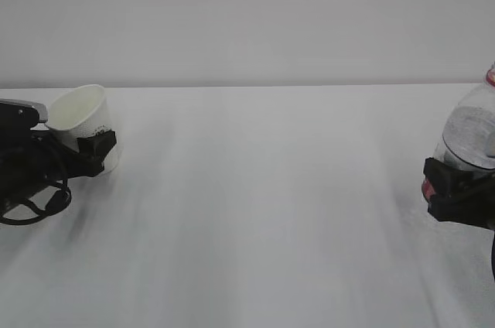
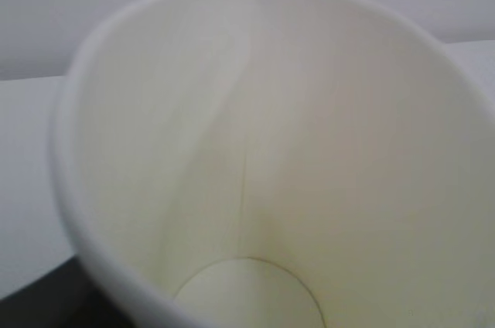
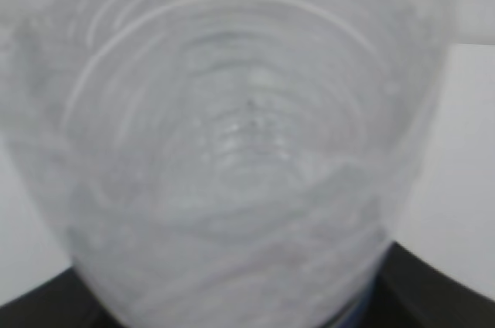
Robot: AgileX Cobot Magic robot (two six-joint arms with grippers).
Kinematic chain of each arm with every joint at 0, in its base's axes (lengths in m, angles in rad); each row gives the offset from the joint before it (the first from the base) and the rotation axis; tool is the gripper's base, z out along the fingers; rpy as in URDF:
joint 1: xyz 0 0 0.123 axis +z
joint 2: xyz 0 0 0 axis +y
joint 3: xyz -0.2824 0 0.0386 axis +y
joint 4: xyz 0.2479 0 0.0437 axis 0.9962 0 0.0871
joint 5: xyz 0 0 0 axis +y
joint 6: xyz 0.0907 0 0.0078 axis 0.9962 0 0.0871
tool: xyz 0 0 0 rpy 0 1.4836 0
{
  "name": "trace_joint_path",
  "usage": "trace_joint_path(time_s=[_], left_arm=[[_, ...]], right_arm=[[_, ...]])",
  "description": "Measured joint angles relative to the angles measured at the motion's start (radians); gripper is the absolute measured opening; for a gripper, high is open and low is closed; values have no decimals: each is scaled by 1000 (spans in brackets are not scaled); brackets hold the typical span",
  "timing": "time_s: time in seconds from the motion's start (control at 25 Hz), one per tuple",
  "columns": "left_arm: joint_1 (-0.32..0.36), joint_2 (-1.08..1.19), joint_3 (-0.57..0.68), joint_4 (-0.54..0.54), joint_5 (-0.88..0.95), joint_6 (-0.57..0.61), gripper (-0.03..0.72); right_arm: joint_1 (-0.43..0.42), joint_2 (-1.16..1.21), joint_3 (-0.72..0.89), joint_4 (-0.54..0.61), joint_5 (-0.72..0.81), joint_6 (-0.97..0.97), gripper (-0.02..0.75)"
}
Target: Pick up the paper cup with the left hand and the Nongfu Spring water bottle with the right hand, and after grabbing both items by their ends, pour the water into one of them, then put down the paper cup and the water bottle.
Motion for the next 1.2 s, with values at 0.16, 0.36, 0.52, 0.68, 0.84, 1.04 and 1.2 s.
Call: trace_joint_path(time_s=[0.16,0.36,0.52,0.68,0.84,1.04,1.2], left_arm=[[0,0,0,43,0,0,536],[-2,0,-5,167,-1,-2,534],[-44,-10,-5,209,-1,-6,534],[-102,-23,-5,213,-1,-6,534],[-159,-24,-5,213,-1,-6,533],[-228,-24,-5,213,-1,-6,533],[-275,-24,-5,213,-1,-6,533]], right_arm=[[0,0,0,0,0,0,442],[0,0,0,0,0,0,442],[0,0,0,0,0,0,441],[0,0,0,0,0,0,441],[0,0,0,0,0,0,441],[0,0,0,0,0,0,441],[0,0,0,0,0,0,441]])
